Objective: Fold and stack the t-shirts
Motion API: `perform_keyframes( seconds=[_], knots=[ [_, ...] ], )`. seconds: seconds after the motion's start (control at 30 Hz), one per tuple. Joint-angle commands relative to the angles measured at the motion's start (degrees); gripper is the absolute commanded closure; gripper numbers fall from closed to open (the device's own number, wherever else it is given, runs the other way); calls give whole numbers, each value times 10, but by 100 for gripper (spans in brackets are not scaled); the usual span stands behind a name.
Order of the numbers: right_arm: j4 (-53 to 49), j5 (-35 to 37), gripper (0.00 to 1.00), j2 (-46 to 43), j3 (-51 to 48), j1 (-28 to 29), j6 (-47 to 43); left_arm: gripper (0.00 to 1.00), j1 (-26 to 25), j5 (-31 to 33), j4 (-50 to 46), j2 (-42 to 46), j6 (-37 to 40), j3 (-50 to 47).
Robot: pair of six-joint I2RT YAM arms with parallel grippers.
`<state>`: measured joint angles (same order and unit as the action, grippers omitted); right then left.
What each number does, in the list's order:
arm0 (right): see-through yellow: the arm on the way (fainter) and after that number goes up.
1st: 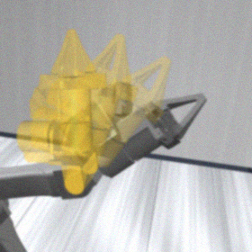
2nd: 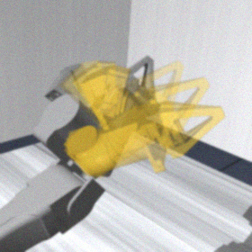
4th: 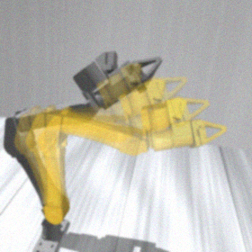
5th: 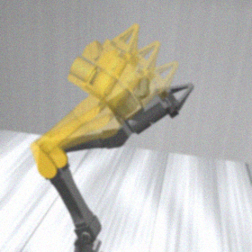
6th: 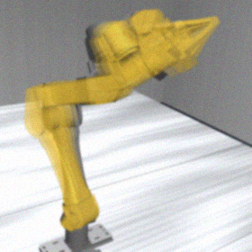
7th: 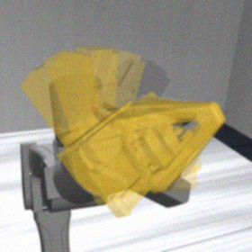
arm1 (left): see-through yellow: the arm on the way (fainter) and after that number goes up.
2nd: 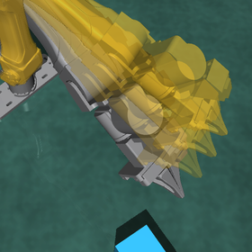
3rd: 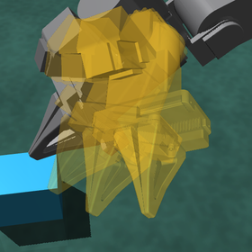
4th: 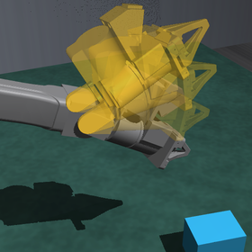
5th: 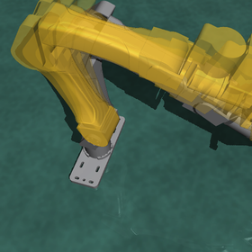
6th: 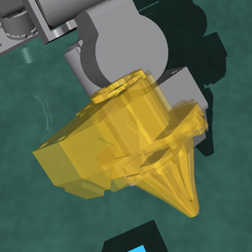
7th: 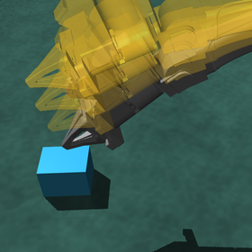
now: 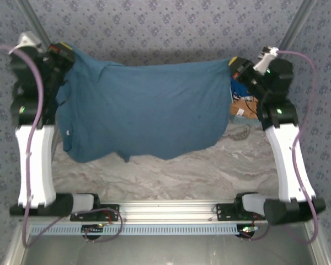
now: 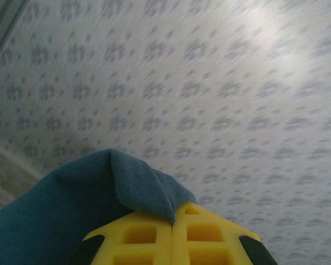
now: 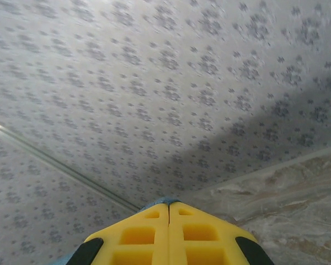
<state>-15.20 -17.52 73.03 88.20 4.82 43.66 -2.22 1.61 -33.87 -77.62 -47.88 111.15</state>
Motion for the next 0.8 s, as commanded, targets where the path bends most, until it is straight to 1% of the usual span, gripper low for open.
perform_keyframes(
  seconds=[0.0,0.1,0.23,0.3,0.33,0.37,0.43,0.5,0.53,0.57,0.6,0.63,0.67,0.7,0.73,0.77],
  knots=[
    [60,-20,100,60,36,-14,32,100,31,-63,22,-82,-6,66],
    [83,-29,100,112,82,-28,46,100,49,-100,3,-159,4,184],
    [98,-35,100,161,149,-45,55,100,54,-128,-68,-266,18,417],
    [111,-38,100,179,176,-56,64,100,54,-140,-108,-323,11,553],
    [111,-37,100,186,187,-60,68,100,54,-142,-125,-344,5,606],
    [113,-37,100,191,196,-64,70,100,54,-143,-138,-355,2,633],
    [109,-39,100,197,206,-74,75,100,51,-141,-172,-348,4,639],
    [97,-44,100,198,201,-78,75,100,37,-117,-222,-325,25,611],
    [89,-46,100,194,190,-79,73,100,28,-98,-255,-307,36,582],
    [82,-47,100,188,171,-78,71,100,20,-87,-278,-290,44,541],
    [83,-46,100,178,144,-78,70,100,7,-71,-297,-262,55,478],
    [75,-41,100,166,107,-77,67,100,-9,-41,-308,-227,61,391],
    [65,-35,100,156,69,-75,63,100,-20,-22,-297,-186,56,293],
    [56,-28,100,141,22,-71,61,100,-24,-18,-258,-127,39,147],
    [47,-15,100,124,-28,-68,60,100,-24,-17,-217,-66,2,2],
    [35,-4,100,112,-68,-64,61,100,-23,-19,-179,-20,-29,-113]
  ],
)
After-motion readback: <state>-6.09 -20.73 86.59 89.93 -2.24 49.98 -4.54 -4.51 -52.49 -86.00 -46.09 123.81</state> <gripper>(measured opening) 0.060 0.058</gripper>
